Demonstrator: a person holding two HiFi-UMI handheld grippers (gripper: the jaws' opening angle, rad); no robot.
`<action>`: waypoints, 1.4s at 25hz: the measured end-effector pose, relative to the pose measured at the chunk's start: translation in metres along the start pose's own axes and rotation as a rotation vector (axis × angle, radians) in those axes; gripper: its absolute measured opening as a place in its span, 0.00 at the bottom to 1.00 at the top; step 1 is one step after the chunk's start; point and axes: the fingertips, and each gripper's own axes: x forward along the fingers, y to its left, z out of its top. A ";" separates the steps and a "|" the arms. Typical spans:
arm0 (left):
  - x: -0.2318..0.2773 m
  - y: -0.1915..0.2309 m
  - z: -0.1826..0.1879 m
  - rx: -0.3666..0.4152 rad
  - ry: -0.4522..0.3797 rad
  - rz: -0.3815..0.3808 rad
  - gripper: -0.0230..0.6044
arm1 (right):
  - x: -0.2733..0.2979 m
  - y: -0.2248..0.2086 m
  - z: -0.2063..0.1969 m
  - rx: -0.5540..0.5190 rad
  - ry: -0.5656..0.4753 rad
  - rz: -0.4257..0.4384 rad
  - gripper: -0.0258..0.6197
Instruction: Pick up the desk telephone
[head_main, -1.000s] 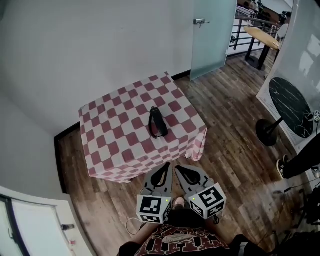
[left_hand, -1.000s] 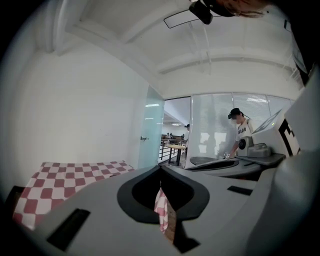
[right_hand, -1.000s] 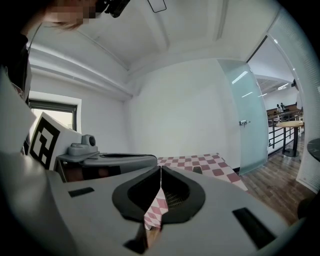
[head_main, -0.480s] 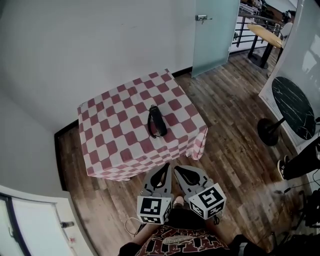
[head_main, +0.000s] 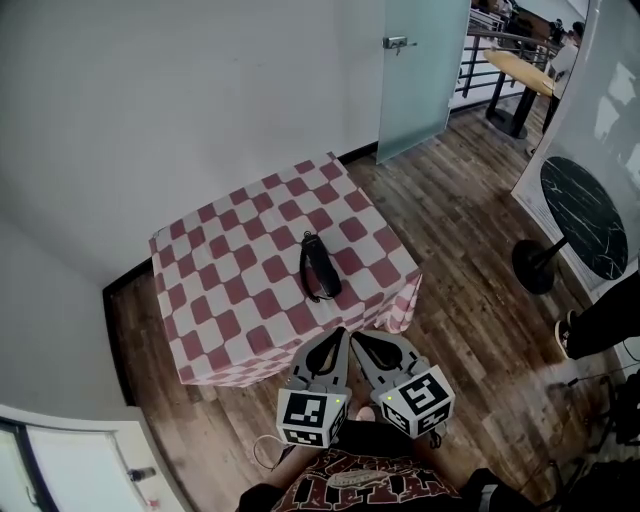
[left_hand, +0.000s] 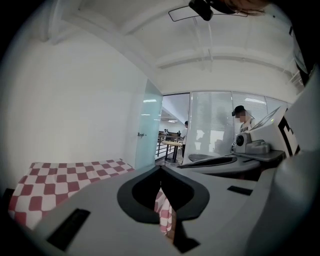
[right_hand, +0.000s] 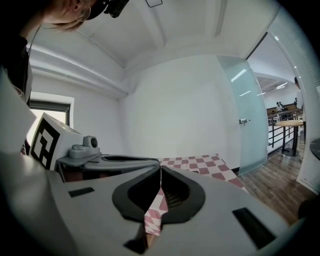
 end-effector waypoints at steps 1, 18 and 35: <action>0.003 0.006 0.001 0.003 0.003 -0.004 0.05 | 0.006 -0.002 0.002 0.001 0.000 -0.005 0.07; 0.031 0.103 0.006 -0.009 0.024 -0.054 0.05 | 0.102 -0.015 0.015 0.025 0.002 -0.071 0.07; 0.056 0.135 0.004 -0.060 0.047 -0.066 0.05 | 0.145 -0.031 0.012 0.053 0.051 -0.060 0.07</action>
